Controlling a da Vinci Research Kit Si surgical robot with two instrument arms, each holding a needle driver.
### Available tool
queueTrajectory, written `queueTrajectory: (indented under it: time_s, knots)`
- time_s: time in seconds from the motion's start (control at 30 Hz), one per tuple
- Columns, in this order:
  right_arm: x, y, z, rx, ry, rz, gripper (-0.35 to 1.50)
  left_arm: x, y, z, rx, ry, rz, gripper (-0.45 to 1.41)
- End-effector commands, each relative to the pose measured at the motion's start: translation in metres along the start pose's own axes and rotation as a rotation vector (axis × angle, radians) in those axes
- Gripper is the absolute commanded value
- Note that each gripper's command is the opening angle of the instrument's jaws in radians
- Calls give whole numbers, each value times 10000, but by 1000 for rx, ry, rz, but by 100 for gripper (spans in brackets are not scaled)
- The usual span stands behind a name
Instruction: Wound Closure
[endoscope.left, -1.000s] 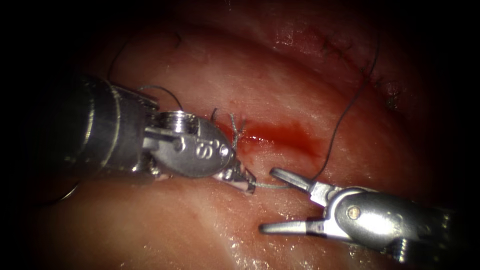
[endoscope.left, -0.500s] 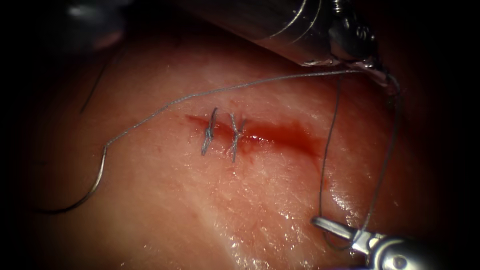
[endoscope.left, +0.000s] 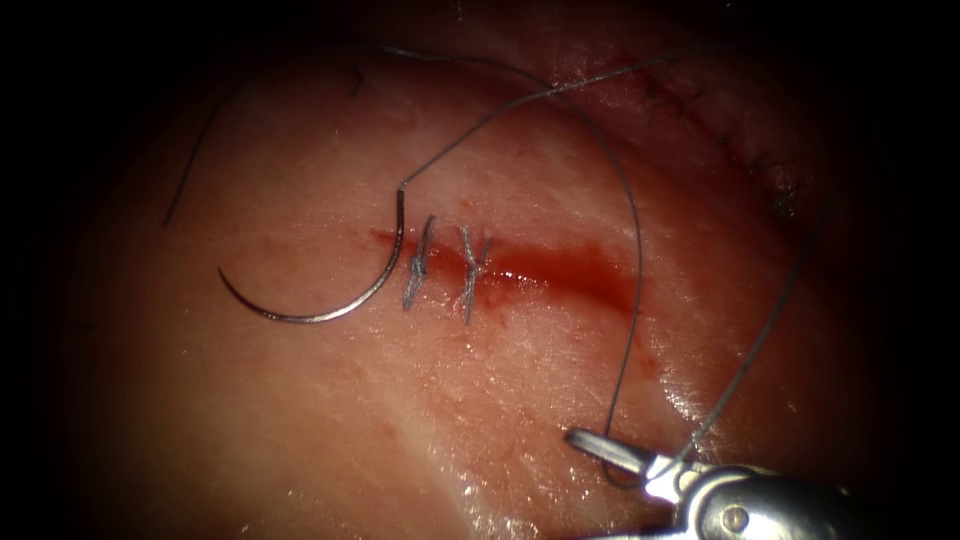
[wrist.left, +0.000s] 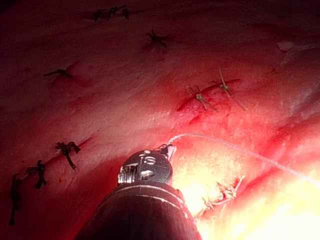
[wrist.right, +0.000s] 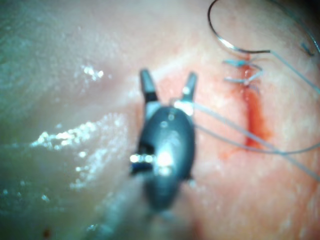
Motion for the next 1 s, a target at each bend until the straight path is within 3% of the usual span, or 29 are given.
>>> queueTrajectory:
  time_s: [0.03,0.17,0.2,0.23,0.27,0.3,0.33,0.37,0.43,0.47,0.77,0.87,1.0]
  knots:
    - [-5,-5,8,3,1,3,133,-1,-4,11,-5,8,-3,-45]
    - [-6,-4,13,-1,0,3,136,0,-10,25,-16,27,-18,-45]
    - [-6,-4,12,0,0,3,138,-1,-10,20,-27,38,-100,46]
    - [-6,-3,11,0,0,3,138,-3,-10,11,-26,36,-150,100]
    - [-7,1,9,1,-3,5,138,-6,-11,-5,-12,22,-218,128]
    - [-8,8,7,5,-9,8,136,-11,-10,-29,-17,18,-239,133]
    - [-8,8,7,5,-9,8,136,-11,-10,-29,-17,18,-239,133]
    - [-10,15,4,2,-15,10,133,-17,-5,-55,-32,31,-246,133]
    - [-11,21,1,-5,-26,12,133,-19,-2,-66,-36,36,-249,133]
    - [-15,32,-4,-26,-48,14,133,-26,8,-90,-40,36,-252,133]
    - [-34,107,-44,-220,-169,33,130,-62,50,-177,-32,-19,-242,131]
    - [-39,108,-39,-231,-196,15,140,-69,52,-189,-20,-16,-252,131]
    - [-42,91,-25,-142,-199,14,130,-76,62,-196,-18,-21,-248,130]
